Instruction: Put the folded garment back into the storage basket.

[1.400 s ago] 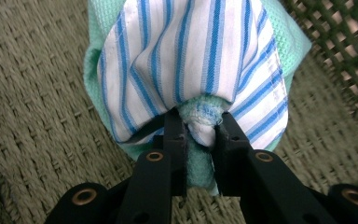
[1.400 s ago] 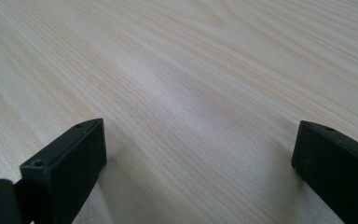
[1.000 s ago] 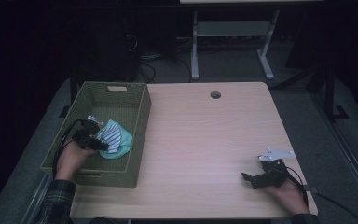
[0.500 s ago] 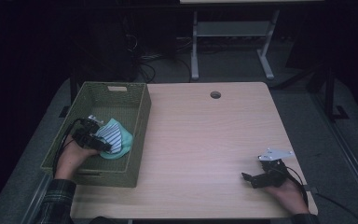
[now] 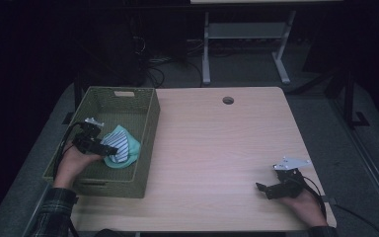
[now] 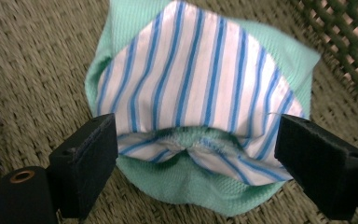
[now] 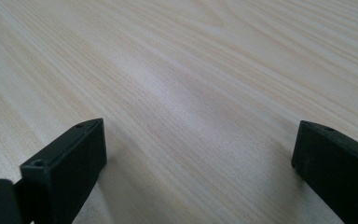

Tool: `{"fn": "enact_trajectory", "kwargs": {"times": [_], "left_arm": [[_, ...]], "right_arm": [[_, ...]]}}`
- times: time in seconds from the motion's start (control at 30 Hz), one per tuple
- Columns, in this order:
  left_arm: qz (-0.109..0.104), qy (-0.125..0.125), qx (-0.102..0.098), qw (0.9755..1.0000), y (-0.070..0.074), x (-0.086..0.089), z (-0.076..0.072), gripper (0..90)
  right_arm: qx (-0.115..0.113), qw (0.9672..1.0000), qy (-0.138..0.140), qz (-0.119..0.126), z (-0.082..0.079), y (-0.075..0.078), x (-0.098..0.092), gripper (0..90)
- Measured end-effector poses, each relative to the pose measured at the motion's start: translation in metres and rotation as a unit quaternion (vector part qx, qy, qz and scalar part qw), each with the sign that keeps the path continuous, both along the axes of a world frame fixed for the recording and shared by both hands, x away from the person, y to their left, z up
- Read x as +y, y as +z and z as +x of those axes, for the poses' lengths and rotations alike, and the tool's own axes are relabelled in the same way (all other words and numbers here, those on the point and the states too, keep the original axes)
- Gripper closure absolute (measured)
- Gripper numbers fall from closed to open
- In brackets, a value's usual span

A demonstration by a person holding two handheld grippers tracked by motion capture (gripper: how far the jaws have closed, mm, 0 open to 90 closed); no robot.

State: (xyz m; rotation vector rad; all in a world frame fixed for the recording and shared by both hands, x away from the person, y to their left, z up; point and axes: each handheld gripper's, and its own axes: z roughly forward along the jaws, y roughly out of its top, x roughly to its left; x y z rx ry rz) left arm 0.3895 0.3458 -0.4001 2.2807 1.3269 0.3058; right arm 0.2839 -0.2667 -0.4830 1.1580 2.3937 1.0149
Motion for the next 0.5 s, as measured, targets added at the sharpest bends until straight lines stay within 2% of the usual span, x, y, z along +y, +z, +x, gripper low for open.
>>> {"fn": "enact_trajectory", "kwargs": {"times": [0.2, 0.27, 0.5], "left_arm": [[-0.026, 0.005, -0.017, 0.9995, 0.012, -0.002, -0.005, 13.0], [-0.027, 0.0, -0.023, 0.9994, 0.018, -0.003, -0.007, 13.0], [-0.053, -0.007, -0.053, 0.9972, 0.042, -0.018, -0.013, 13.2]], "right_arm": [[0.0, 1.0, 0.0, 0.0, 0.0, 0.0, 0.0, 2.8], [0.0, 1.0, 0.0, 0.0, 0.0, 0.0, 0.0, 2.8], [-0.002, 1.0, 0.0, -0.001, 0.0, 0.0, 0.0, 2.8]]}}
